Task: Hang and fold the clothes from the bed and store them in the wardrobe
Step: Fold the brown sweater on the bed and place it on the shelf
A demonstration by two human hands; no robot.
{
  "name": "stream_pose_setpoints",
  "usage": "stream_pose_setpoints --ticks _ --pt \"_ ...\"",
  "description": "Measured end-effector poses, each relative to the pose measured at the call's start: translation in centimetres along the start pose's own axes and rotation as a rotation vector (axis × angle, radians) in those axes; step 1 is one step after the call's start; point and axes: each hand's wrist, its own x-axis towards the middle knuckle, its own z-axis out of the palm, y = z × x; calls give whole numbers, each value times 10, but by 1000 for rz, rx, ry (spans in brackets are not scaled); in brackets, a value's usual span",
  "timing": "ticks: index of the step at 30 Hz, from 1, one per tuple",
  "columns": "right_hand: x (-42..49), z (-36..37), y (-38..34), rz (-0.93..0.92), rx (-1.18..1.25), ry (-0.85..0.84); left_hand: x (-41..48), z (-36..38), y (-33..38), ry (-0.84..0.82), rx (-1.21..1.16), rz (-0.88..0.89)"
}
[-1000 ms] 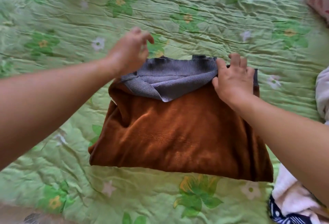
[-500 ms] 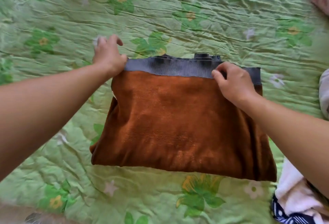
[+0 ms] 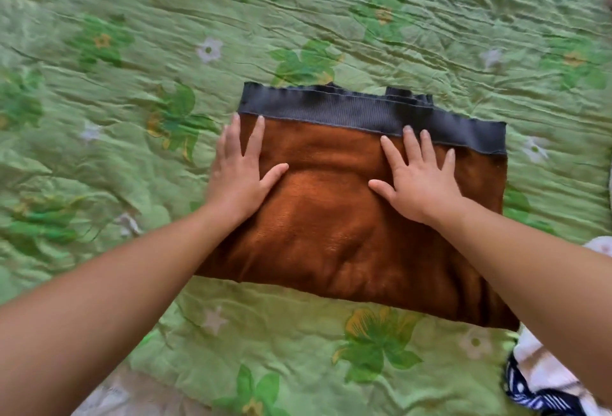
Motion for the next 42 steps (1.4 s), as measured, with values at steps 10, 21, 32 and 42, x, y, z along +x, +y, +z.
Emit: stream_pose_setpoints --ticks 10,21,32,42 --pt "21 -76 -223 -523 -131 192 -124 -14 -72 -303 -597 -418" --pt "56 -105 -261 -182 -65 -67 -127 -29 -97 -100 -852 -386" --pt "-12 -172 -158 -69 523 119 -163 -118 10 86 -714 64" --pt "-74 -97 63 209 709 131 -194 -9 236 -190 -399 529"
